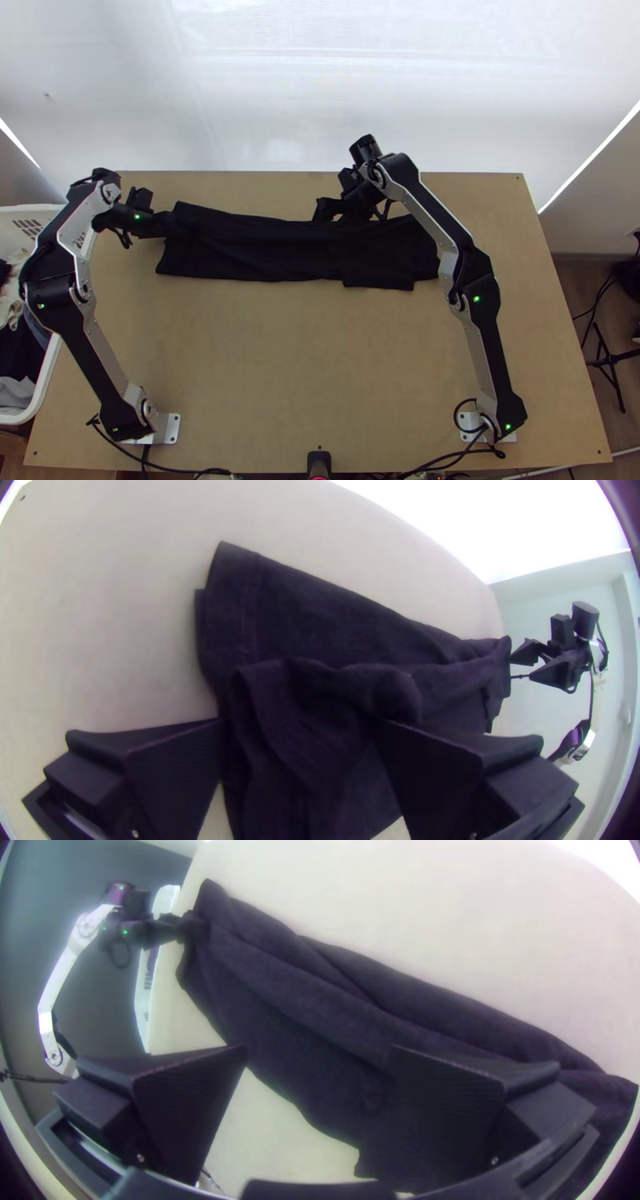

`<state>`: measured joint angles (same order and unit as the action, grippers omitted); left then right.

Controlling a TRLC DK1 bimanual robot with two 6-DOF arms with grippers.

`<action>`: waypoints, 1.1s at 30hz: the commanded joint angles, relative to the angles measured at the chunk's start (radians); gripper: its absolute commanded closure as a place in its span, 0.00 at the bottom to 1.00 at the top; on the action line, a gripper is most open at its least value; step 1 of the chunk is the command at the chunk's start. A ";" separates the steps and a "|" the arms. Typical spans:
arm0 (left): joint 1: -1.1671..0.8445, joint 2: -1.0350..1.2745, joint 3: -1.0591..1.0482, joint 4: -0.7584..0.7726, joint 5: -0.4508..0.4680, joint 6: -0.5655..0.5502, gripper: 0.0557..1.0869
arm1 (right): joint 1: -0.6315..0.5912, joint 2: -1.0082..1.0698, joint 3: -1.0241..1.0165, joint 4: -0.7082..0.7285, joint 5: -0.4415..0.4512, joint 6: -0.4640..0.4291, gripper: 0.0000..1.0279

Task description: Fold the t-shirt

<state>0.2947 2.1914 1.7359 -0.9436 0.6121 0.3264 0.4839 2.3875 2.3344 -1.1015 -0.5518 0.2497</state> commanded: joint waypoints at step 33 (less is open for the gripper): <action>0.235 -0.179 -0.045 0.037 -0.089 0.005 0.97 | -0.228 -0.160 -0.021 -0.046 0.000 -0.036 0.03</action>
<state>0.3965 2.0422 1.6939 -0.8776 0.5556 0.2455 0.3347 2.2826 2.3196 -1.1164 -0.5526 0.2348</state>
